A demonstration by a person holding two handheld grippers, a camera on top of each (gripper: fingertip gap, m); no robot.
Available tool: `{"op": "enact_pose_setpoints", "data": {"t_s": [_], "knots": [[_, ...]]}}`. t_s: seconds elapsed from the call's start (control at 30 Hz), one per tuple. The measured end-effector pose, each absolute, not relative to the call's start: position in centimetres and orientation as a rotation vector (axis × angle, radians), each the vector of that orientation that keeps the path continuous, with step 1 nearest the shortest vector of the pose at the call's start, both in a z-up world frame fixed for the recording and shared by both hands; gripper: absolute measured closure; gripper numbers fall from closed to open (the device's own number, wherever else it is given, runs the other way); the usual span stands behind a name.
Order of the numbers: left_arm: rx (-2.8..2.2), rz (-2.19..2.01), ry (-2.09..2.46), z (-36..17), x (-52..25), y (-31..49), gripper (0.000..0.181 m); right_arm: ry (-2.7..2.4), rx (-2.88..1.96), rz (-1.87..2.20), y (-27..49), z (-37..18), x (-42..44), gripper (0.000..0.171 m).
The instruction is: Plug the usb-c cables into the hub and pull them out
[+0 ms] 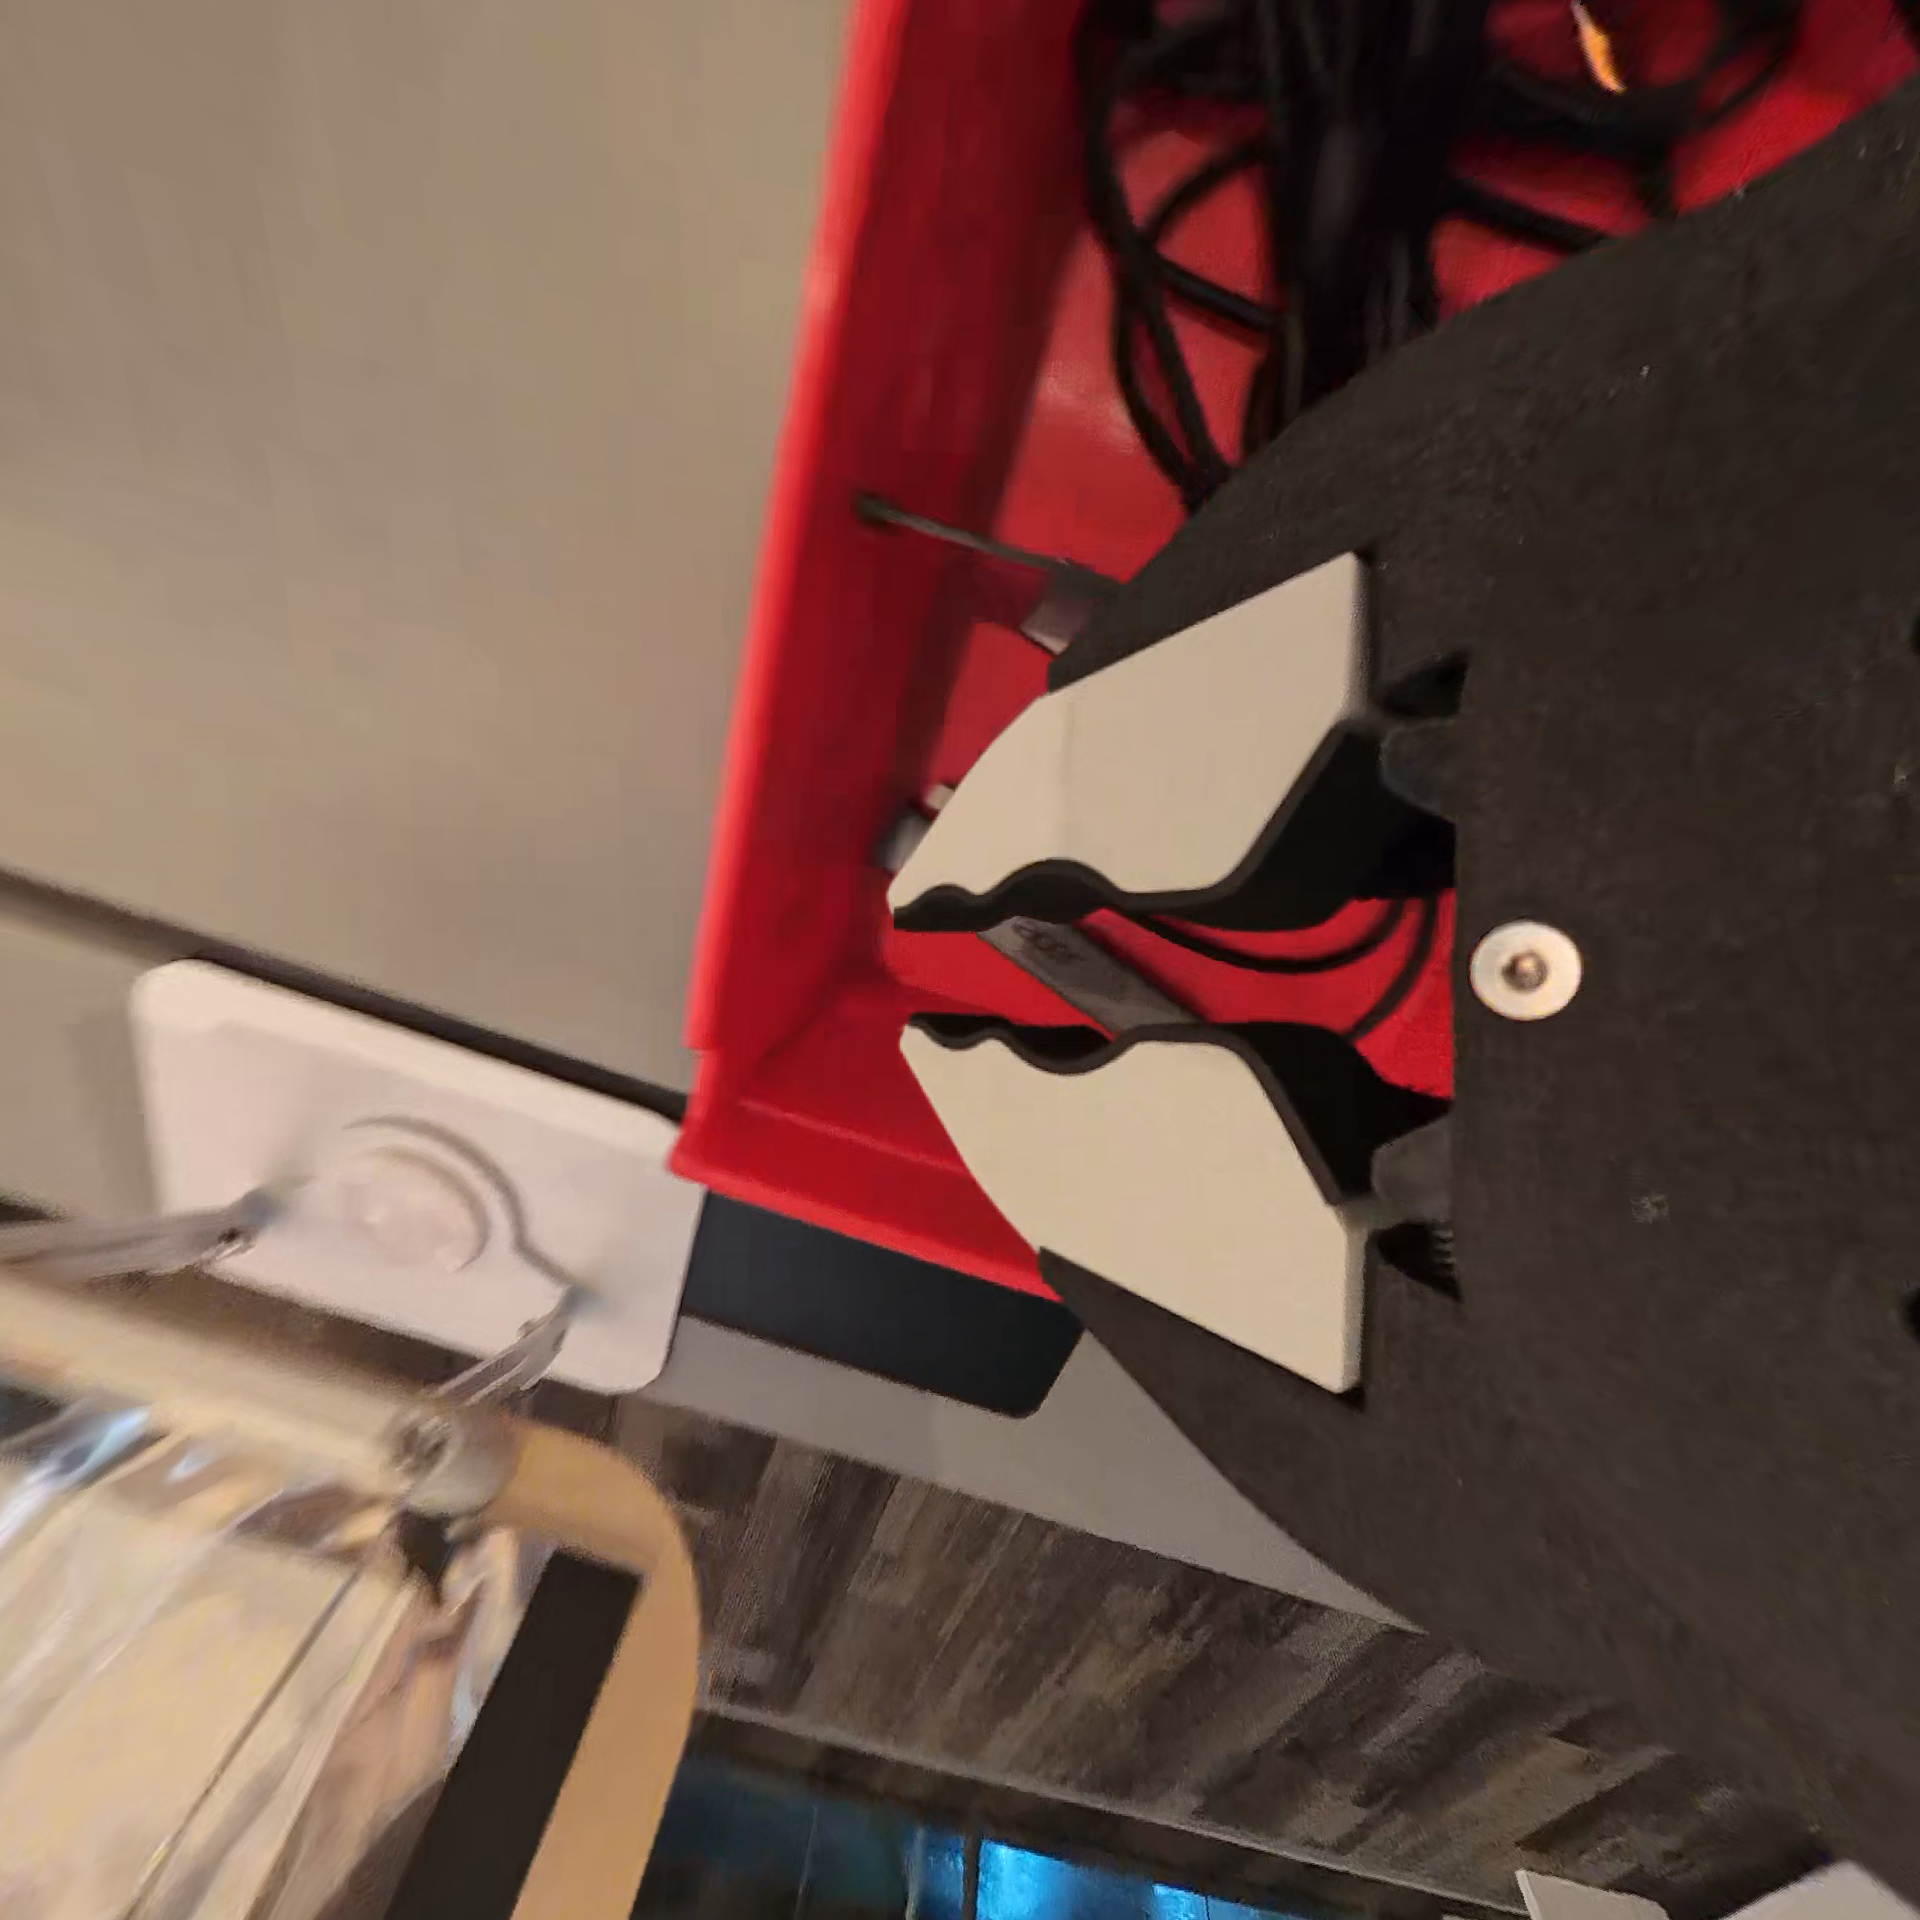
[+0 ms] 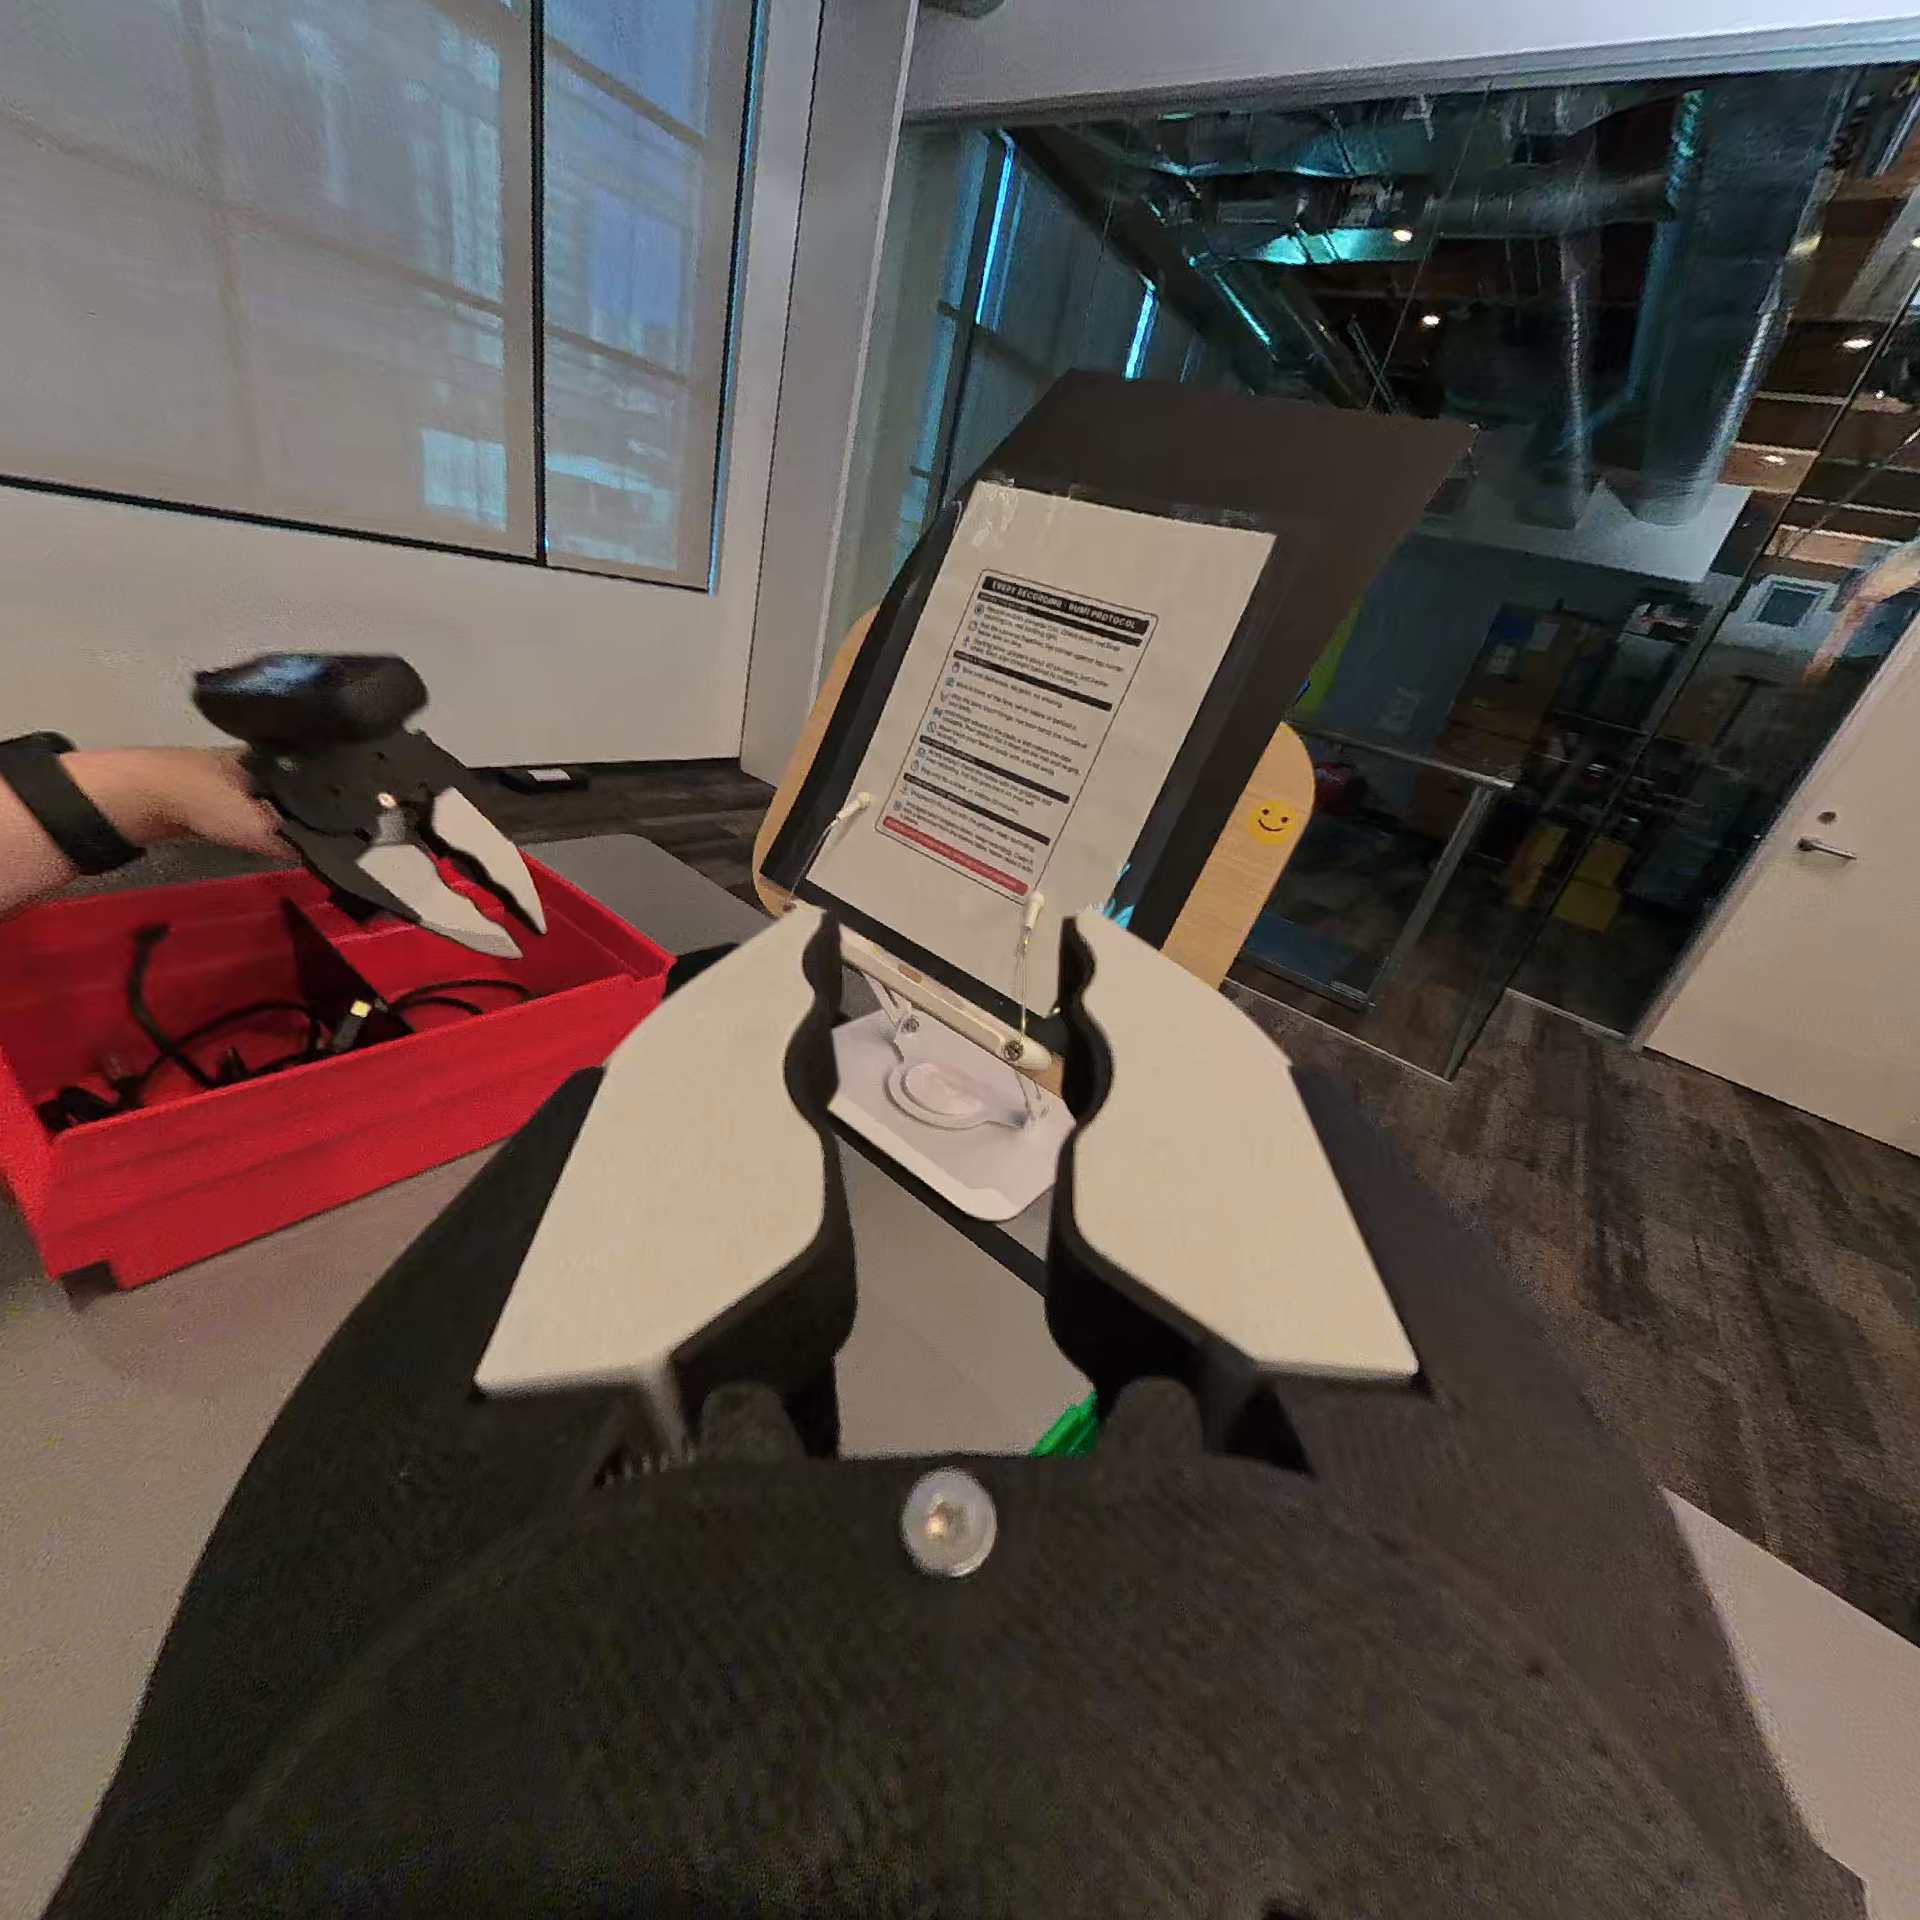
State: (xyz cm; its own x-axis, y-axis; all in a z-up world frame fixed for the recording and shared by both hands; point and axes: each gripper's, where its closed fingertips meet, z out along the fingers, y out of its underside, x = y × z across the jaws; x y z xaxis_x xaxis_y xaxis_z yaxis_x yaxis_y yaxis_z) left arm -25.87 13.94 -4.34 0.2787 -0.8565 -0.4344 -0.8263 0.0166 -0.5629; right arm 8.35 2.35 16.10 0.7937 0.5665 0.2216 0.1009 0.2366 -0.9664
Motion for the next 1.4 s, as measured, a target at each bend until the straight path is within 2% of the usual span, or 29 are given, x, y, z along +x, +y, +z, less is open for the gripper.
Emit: {"op": "enact_pose_setpoints", "data": {"t_s": [0.3,0.53,0.77,0.83,0.97,1.13,1.27,1.37,1.4], "knots": [[-2.026,0.162,1.912,-11.5,-30.8,16.4,0.141,-0.673,-1.358,0.29,2.8,15.2,7.4,0.129],[-1.9,0.276,2.134,-14.3,-32.0,17.2,0.144,-0.742,-1.413,0.203,3.9,13.6,6.2,0.129],[-1.961,0.199,2.198,-14.8,-32.0,16.8,0.157,-0.828,-1.481,0.136,5.2,11.4,4.9,0.129],[-1.968,0.263,2.151,-14.7,-32.4,17.4,0.181,-0.872,-1.494,0.098,5.3,10.7,4.5,0.129],[-1.898,0.416,2.039,-13.6,-33.2,18.0,0.181,-0.944,-1.483,0.083,5.1,10.1,3.3,0.129],[-1.833,0.339,1.956,-12.1,-32.5,18.3,0.18,-0.984,-1.475,0.072,4.9,9.8,2.6,0.129],[-1.836,0.33,2.025,-13.1,-31.6,18.7,0.16,-0.989,-1.459,0.091,4.6,10.0,2.6,0.129],[-1.775,0.388,2.119,-14.0,-31.1,18.6,0.158,-0.986,-1.446,0.093,4.4,10.3,2.8,0.129],[-1.78,0.385,2.151,-14.2,-31.2,18.3,0.165,-0.984,-1.442,0.1,4.4,10.4,2.9,0.129]]}}
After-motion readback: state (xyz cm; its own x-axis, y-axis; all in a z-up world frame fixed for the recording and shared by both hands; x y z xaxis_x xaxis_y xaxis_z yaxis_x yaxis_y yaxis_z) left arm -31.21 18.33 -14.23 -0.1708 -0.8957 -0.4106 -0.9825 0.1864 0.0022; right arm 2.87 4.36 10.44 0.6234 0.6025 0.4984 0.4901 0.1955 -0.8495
